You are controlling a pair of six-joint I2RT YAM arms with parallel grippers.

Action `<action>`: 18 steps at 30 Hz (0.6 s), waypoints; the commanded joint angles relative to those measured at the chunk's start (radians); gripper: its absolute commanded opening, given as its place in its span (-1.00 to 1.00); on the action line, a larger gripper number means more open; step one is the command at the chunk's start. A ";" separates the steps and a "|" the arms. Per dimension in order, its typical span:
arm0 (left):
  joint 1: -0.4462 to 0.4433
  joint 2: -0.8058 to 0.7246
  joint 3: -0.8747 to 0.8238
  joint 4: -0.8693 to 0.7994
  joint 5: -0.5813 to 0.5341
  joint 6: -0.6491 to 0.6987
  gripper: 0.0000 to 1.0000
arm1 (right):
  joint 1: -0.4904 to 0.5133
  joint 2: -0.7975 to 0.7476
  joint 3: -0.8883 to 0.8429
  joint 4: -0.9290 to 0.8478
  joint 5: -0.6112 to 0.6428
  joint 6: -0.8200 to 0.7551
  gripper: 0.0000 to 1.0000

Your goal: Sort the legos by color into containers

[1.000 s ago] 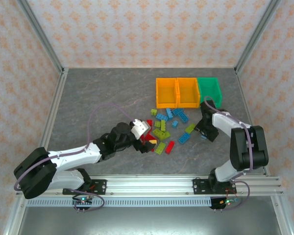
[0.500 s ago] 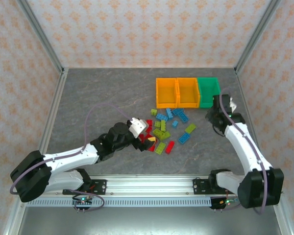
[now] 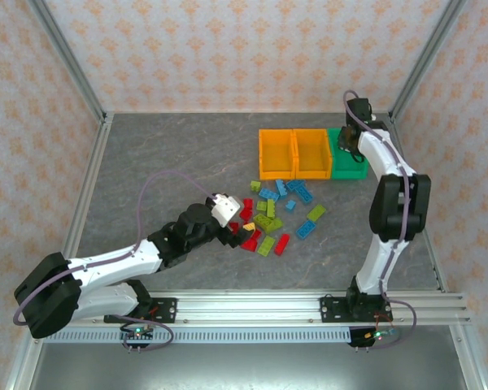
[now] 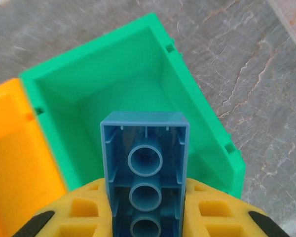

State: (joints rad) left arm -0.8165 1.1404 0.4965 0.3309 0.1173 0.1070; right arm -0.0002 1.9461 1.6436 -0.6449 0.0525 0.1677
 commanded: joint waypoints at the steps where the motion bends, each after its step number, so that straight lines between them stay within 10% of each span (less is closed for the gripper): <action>1: -0.006 -0.015 -0.001 -0.015 -0.026 0.022 1.00 | -0.028 0.059 0.115 -0.123 0.003 -0.038 -0.28; 9: -0.005 -0.009 0.007 -0.027 -0.027 0.020 1.00 | -0.033 -0.037 0.093 -0.177 -0.051 0.047 0.11; 18: -0.005 -0.085 -0.005 -0.053 -0.032 0.028 1.00 | 0.152 -0.551 -0.502 -0.148 -0.224 0.408 0.22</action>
State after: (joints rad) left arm -0.8165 1.0904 0.4965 0.2920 0.1143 0.1146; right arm 0.0563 1.5040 1.2793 -0.7601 -0.1238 0.3992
